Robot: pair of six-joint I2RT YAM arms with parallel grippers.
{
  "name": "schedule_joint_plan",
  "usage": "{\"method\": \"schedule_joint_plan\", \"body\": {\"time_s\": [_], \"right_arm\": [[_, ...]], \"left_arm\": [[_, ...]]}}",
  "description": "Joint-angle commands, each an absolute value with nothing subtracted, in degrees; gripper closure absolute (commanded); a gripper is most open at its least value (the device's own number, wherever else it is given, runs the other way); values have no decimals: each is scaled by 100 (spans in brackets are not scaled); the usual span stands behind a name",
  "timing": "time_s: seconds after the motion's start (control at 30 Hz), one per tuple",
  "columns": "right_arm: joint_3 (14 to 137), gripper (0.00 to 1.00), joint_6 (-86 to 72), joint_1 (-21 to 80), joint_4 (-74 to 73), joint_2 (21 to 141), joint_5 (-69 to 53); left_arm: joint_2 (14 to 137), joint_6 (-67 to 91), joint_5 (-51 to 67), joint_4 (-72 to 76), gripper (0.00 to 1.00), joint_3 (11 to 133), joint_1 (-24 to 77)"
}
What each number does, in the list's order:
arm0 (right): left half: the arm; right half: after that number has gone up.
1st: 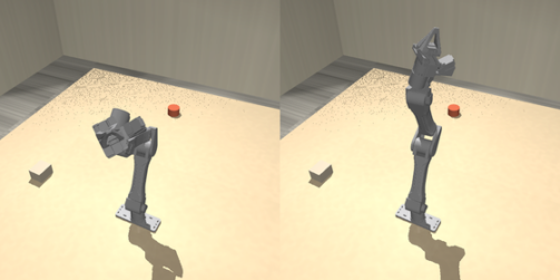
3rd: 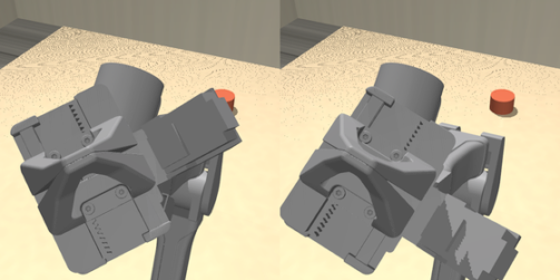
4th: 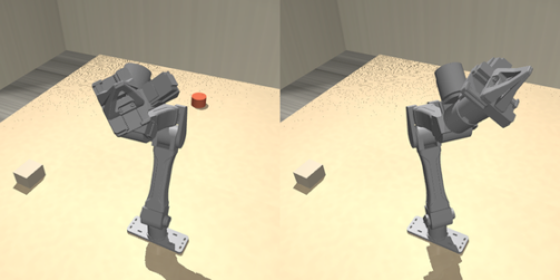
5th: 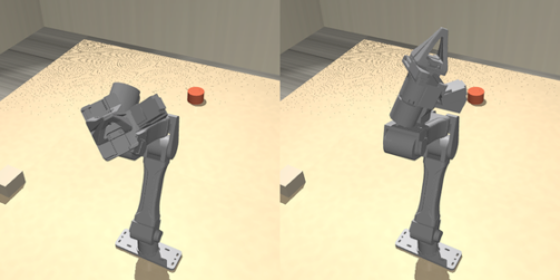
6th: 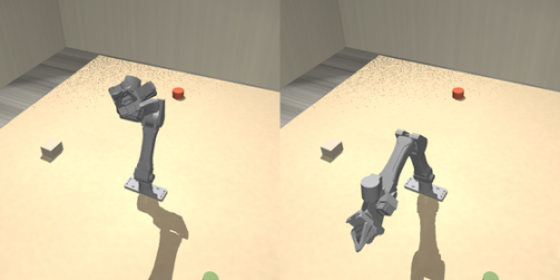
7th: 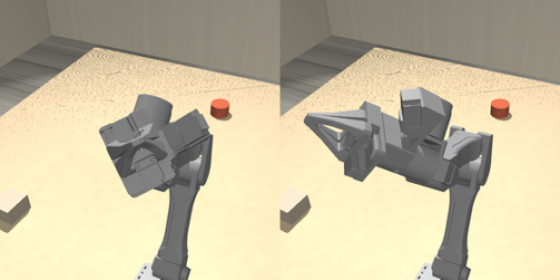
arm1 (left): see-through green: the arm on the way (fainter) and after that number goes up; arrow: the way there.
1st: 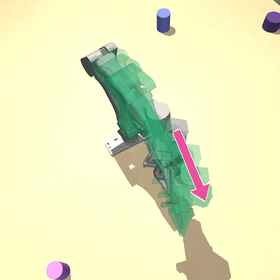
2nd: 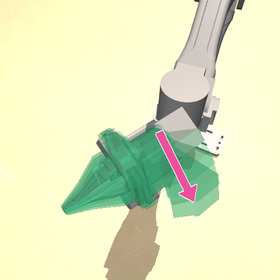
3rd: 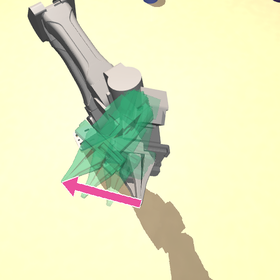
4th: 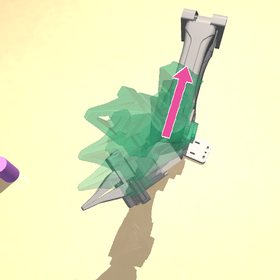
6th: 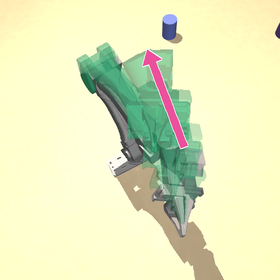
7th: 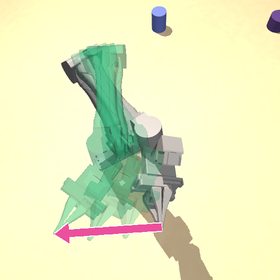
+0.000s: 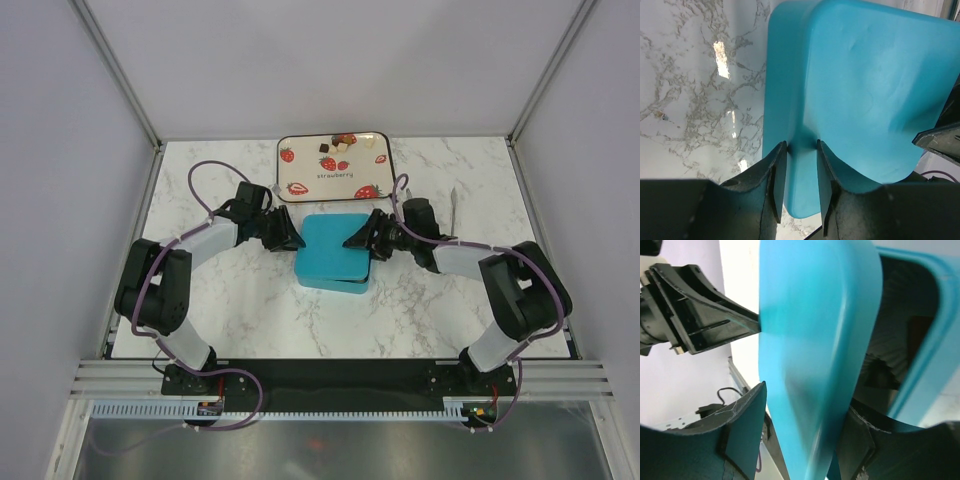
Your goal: Pack the chocolate
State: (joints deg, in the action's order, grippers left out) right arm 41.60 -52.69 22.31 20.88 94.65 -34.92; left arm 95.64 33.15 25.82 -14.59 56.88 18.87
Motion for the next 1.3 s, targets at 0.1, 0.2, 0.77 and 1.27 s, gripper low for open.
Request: {"method": "schedule_joint_plan", "body": {"time_s": [0.1,0.2,0.77,1.27], "right_arm": [[4482,39,-4553,2109,968,8869,-2928],[4588,39,-4360,2066,485,8676,-2700],[5273,37,-3929,2039,-1406,8270,-1450],[4492,51,-4201,2276,-203,9175,-1415]], "left_arm": [[9483,3366,2602,-1327,63,5695,1960],[9457,3366,2593,-1336,63,5695,1969],[9448,3393,2584,-1327,63,5748,2092],[9554,3401,2391,-1354,63,5722,2145]]}}
